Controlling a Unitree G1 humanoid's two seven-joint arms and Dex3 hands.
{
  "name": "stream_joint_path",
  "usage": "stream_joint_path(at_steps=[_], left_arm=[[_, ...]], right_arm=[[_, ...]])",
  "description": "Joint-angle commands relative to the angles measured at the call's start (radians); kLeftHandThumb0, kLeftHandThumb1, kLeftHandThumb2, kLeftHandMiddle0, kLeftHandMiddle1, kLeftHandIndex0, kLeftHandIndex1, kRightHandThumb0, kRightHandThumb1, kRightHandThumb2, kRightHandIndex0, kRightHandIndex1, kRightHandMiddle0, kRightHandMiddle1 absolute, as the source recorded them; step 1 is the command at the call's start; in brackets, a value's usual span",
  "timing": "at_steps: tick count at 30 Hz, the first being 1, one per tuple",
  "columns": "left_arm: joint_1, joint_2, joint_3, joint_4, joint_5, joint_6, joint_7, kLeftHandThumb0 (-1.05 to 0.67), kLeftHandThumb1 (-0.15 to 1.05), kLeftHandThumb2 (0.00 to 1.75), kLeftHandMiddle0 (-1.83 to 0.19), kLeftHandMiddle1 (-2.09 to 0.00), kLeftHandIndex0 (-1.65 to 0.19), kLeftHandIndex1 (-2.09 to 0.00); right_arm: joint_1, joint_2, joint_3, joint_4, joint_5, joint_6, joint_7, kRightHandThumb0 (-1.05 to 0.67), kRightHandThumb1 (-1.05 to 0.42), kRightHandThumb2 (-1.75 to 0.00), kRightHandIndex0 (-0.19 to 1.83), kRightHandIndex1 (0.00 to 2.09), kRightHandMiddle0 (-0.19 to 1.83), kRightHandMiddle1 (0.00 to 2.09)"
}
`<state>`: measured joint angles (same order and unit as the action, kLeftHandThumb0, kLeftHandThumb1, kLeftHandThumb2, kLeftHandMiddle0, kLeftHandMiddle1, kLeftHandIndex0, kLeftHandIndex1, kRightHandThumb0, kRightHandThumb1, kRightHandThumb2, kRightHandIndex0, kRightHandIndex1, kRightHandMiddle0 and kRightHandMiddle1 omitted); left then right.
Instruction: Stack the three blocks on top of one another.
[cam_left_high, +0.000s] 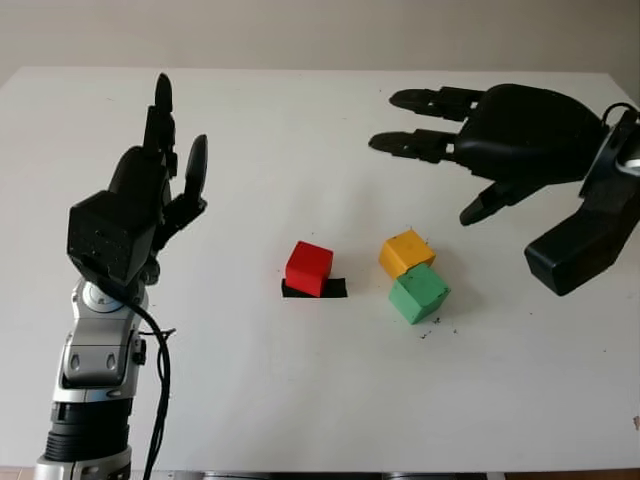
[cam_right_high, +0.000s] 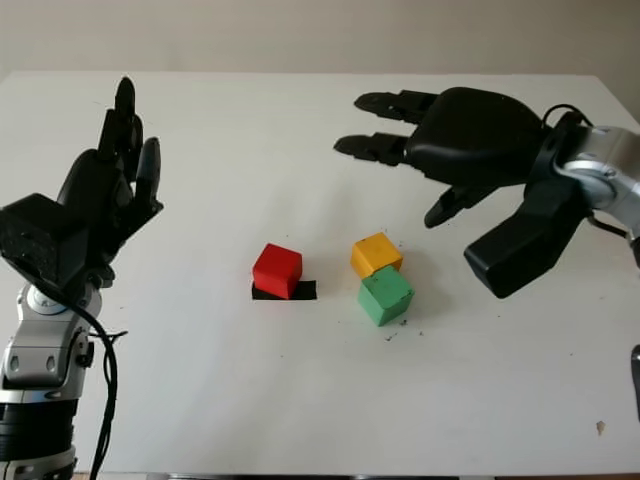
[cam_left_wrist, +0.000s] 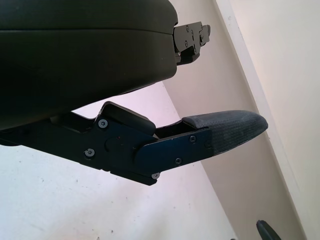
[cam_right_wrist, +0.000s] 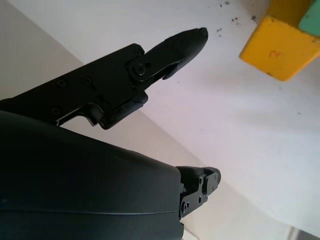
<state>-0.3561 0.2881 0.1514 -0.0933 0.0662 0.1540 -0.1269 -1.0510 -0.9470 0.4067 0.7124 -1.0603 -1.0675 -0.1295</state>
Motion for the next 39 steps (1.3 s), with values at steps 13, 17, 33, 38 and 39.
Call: stream_joint_path(at_steps=[13, 17, 33, 38, 39], left_arm=[[-0.009, 0.037, -0.023, -0.032, 0.034, 0.021, 0.003, -0.83, 1.05, 0.72, 0.19, 0.0, 0.19, 0.0], [-0.011, 0.039, -0.026, -0.036, 0.034, 0.029, 0.002, -0.83, 1.05, 0.72, 0.19, 0.0, 0.19, 0.0], [-0.005, 0.04, -0.026, -0.052, 0.038, 0.048, 0.002, -0.84, 1.05, 0.71, 0.19, 0.0, 0.19, 0.0], [-0.002, 0.042, -0.025, -0.057, 0.038, 0.051, -0.001, -0.84, 1.05, 0.71, 0.19, 0.0, 0.19, 0.0], [-0.001, 0.042, -0.025, -0.058, 0.039, 0.052, 0.0, -0.84, 1.05, 0.71, 0.19, 0.0, 0.19, 0.0]], right_arm=[[0.008, -0.043, 0.104, 0.028, -0.143, -0.086, -0.33, -0.48, -0.88, -0.07, 0.1, 0.07, 0.33, 0.21], [0.007, -0.056, 0.145, 0.022, -0.208, -0.072, -0.4, -0.47, -0.92, -0.08, 0.06, 0.05, 0.27, 0.19], [-0.008, -0.058, 0.261, 0.037, -0.299, -0.062, -0.459, -0.41, -0.97, -0.06, 0.0, 0.03, 0.26, 0.2], [-0.019, -0.048, 0.283, 0.052, -0.315, -0.044, -0.485, -0.35, -0.96, -0.06, 0.01, 0.04, 0.26, 0.2], [-0.022, -0.046, 0.288, 0.056, -0.32, -0.04, -0.495, -0.34, -0.96, -0.06, 0.01, 0.04, 0.26, 0.2]])
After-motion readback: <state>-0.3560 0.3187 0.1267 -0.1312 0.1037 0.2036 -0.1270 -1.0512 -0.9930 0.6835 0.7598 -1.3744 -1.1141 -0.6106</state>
